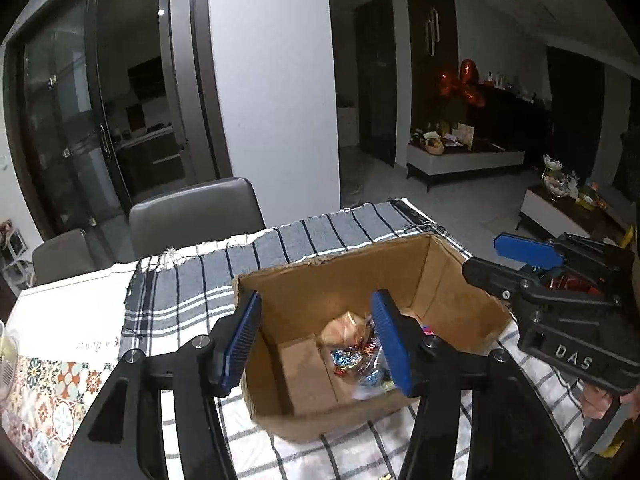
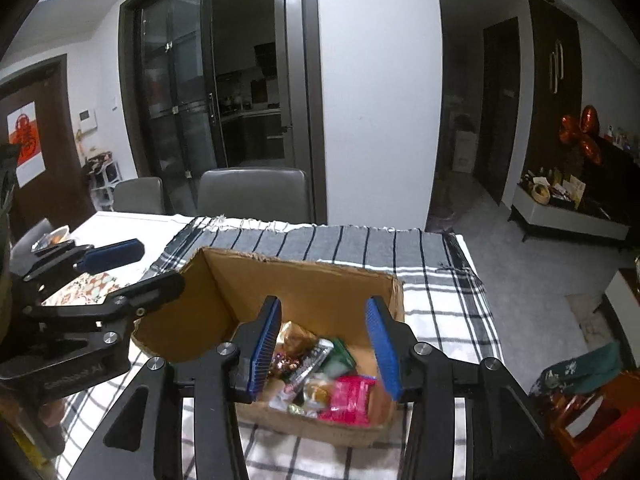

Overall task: Organize snacks
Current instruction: 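Move both grippers back to the white candy bar and red packet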

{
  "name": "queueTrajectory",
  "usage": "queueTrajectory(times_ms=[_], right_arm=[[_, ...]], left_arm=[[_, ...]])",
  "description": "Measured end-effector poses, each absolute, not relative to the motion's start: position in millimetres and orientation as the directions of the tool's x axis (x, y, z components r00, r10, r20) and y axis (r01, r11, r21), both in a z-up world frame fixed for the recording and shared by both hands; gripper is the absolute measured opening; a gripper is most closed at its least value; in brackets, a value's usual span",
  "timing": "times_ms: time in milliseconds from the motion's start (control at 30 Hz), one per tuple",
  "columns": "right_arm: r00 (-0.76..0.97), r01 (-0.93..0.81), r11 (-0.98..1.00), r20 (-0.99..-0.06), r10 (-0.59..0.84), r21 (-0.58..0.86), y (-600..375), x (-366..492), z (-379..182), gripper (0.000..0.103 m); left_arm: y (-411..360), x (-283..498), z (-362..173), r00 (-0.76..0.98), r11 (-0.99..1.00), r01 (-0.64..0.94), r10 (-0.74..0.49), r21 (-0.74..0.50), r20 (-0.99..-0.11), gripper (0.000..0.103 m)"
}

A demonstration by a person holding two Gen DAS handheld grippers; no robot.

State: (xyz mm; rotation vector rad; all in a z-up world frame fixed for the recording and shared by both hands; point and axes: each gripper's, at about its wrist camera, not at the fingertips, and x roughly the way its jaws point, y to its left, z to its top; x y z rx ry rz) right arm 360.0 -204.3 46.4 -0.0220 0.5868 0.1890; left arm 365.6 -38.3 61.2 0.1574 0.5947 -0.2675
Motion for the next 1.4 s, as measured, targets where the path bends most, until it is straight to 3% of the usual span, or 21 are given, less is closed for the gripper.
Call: queueTrajectory(times_ms=[267,700,900,1167,1400], right_arm=[[0.848,-0.182,0.983,-0.505,0.16,0.007,-207.2,303.7,46.6,0.045],[0.829,-0.222,0.974,-0.517,0.211,0.041,-216.3,238.1,28.4,0.045],[0.791,-0.237,0.97,-0.569,0.225,0.054,-219.8,217.3,4.5,0.045],[0.709,-0.262,0.964,-0.669,0.226,0.048,-223.1,200.2,-32.0,0.045],[0.6,-0.314,0.946,-0.757,0.259,0.075,-219.4,190.9,-70.7,0.045]], left_arm=[[-39.8,312.9,63.8,0.813,0.952,0.296,-0.206,0.081,-0.545,0.056],[-52.3,246.2,48.5,0.794,0.939,0.338,-0.247,0.065,-0.555,0.056],[-62.0,226.5,22.3,0.744,0.933,0.359,-0.27,0.025,-0.611,0.056],[-71.4,209.1,-19.6,0.709,0.93,0.359,-0.22,0.074,-0.669,0.056],[-71.7,202.4,-58.3,0.629,0.936,0.351,-0.223,0.016,-0.745,0.056]])
